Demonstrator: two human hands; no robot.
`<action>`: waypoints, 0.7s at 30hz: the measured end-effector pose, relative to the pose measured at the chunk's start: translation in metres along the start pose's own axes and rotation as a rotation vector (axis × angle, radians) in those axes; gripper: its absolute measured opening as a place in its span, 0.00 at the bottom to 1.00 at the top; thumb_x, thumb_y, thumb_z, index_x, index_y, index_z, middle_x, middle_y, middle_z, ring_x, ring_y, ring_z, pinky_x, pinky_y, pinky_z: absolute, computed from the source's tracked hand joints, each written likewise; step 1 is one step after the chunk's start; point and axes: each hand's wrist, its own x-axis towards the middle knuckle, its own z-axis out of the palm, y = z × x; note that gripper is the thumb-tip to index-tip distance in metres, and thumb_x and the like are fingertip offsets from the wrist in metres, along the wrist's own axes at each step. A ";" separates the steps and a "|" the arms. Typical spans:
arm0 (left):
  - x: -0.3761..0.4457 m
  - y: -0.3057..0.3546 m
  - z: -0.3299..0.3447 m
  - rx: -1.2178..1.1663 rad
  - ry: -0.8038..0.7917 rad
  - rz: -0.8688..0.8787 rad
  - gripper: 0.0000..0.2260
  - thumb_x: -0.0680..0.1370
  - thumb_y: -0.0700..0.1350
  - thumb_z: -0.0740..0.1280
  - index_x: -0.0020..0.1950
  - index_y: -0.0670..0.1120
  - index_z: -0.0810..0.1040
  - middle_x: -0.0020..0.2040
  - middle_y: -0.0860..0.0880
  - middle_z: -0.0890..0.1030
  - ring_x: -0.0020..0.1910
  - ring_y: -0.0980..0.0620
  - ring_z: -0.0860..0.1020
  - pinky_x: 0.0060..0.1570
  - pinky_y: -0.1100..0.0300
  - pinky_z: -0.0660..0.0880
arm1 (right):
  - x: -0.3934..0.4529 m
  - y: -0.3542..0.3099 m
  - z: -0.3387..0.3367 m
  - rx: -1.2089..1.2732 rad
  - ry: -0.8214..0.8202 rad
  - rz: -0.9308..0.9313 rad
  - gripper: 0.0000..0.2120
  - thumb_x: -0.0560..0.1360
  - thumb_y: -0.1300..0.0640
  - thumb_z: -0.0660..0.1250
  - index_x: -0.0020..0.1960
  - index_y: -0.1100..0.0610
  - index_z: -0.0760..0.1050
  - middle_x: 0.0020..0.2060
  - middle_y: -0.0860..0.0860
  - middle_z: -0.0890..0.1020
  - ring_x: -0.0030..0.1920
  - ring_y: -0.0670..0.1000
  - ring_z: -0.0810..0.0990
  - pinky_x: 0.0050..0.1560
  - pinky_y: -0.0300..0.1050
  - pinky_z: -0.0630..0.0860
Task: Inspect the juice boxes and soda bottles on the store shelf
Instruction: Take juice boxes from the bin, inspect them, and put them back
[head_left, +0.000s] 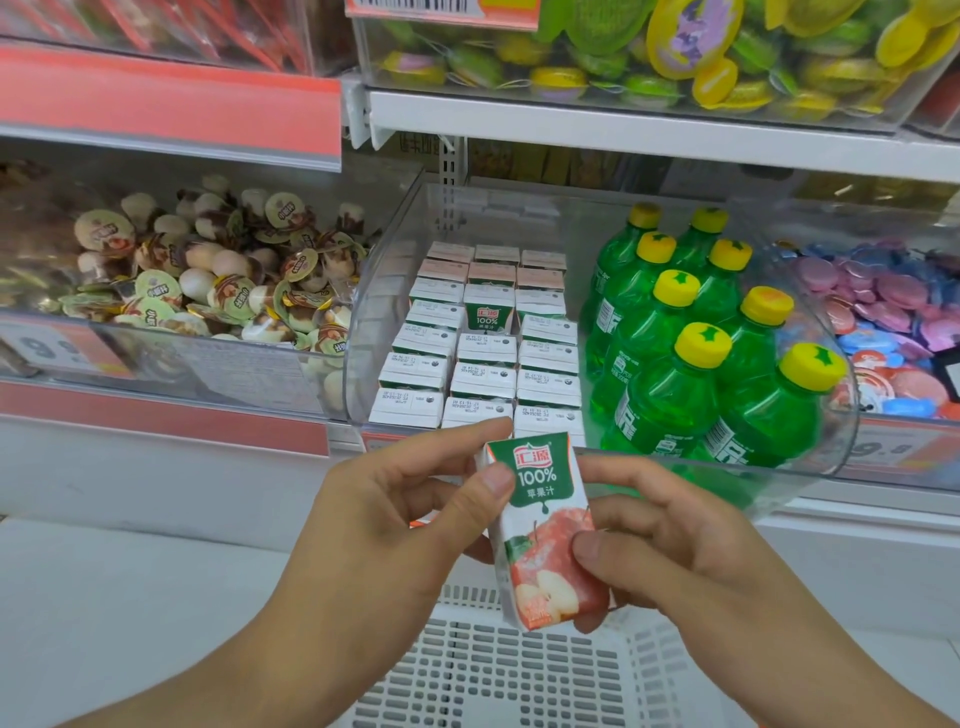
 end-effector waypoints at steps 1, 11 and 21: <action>0.000 -0.001 0.000 -0.003 0.014 -0.001 0.17 0.65 0.49 0.72 0.54 0.52 0.86 0.47 0.46 0.87 0.41 0.45 0.84 0.37 0.58 0.81 | 0.000 0.000 0.000 0.026 -0.001 0.007 0.16 0.65 0.59 0.74 0.52 0.49 0.84 0.43 0.60 0.86 0.33 0.56 0.82 0.35 0.47 0.81; -0.003 -0.006 0.001 0.155 -0.019 -0.058 0.21 0.65 0.64 0.76 0.56 0.65 0.81 0.49 0.56 0.85 0.45 0.53 0.85 0.47 0.51 0.82 | -0.006 0.002 0.007 0.012 0.075 -0.096 0.36 0.48 0.41 0.86 0.54 0.50 0.85 0.44 0.59 0.85 0.39 0.55 0.81 0.31 0.49 0.80; -0.003 -0.010 0.002 0.052 -0.118 -0.069 0.25 0.63 0.58 0.74 0.60 0.61 0.79 0.52 0.49 0.86 0.51 0.44 0.84 0.57 0.42 0.79 | -0.003 0.000 0.008 -0.098 0.141 -0.148 0.31 0.51 0.30 0.79 0.44 0.51 0.82 0.36 0.56 0.81 0.34 0.51 0.80 0.30 0.41 0.78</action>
